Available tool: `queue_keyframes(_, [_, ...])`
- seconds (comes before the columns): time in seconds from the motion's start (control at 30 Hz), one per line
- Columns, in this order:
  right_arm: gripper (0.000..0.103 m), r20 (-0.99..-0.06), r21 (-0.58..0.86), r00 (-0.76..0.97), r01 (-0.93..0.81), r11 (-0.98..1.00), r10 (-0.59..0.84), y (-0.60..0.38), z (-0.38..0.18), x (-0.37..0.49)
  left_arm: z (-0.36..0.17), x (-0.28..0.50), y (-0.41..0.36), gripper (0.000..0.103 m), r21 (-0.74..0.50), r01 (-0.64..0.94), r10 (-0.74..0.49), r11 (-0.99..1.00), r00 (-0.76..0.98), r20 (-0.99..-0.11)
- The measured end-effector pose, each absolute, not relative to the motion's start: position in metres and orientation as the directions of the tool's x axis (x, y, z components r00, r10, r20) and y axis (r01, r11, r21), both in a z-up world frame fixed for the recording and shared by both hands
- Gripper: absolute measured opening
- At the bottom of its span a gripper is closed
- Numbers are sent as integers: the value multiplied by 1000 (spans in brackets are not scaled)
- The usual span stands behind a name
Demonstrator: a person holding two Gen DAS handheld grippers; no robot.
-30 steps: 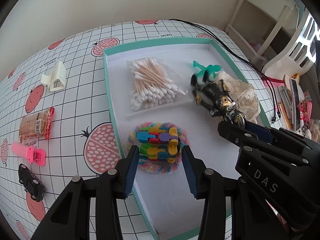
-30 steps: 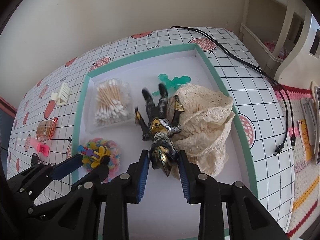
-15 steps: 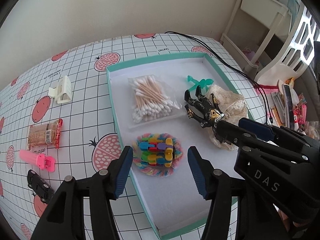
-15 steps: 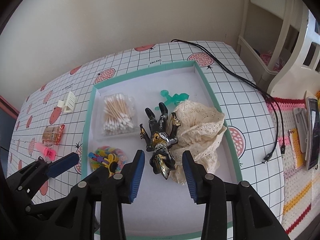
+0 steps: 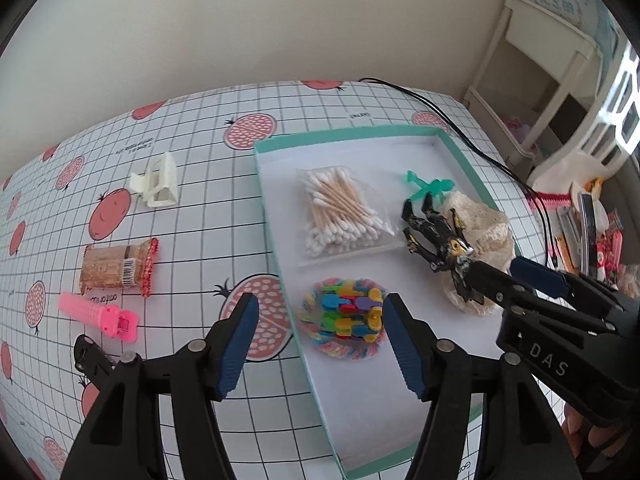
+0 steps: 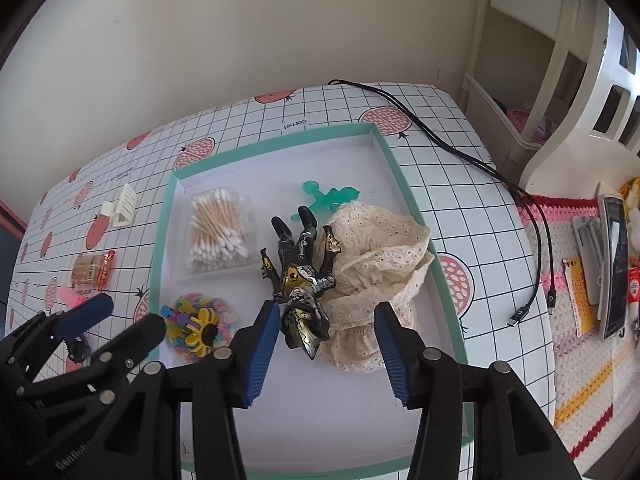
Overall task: Organize objects
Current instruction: 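Open both grippers to release the block toy onto the ring and figure onto the lace, then withdraw both grippers from the tray toward the black toy car and pink roller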
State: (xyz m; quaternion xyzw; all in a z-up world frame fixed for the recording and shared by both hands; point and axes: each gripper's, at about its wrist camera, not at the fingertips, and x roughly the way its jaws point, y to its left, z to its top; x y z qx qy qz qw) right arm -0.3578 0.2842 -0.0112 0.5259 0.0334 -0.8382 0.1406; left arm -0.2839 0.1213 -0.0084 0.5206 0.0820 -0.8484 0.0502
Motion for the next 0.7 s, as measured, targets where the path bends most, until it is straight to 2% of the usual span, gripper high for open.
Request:
queue_keyframes(0.17, [67,-891,85,-405,292,-953,-204,280,-13,-356,-13,-282,112,68,-75,225,-33,-972,-442,-896])
queue_keyframes(0.2, [73,-891,81,-407,295,-952,-202,279,-13,-355,-14,-282,110,77,-71,235,-40,-970,-438,-898])
queue_keyframes(0.27, [76,-890,81,-409,297,-952,-203,278,-13,-355,-14,-281,105,86,-73,254,-48,-964,-439,-897])
queue_keyframes(0.4, [86,-890,83,-408,298,-951,-206,278,-15,-355,-14,-280,98,94,-70,290,-70,-954,-444,-894])
queue_keyframes(0.53, [91,-891,80,-406,299,-951,-203,277,-16,-355,-15,-278,92,98,-63,315,-87,-947,-440,-894])
queue_keyframes(0.63, [103,-893,69,-409,288,-955,-188,278,-17,-356,-16,-277,87,99,-58,338,-102,-940,-438,-893])
queue_keyframes(0.7, [103,-893,75,-408,284,-956,-191,278,-17,-357,-16,-276,85,99,-56,348,-108,-936,-435,-894])
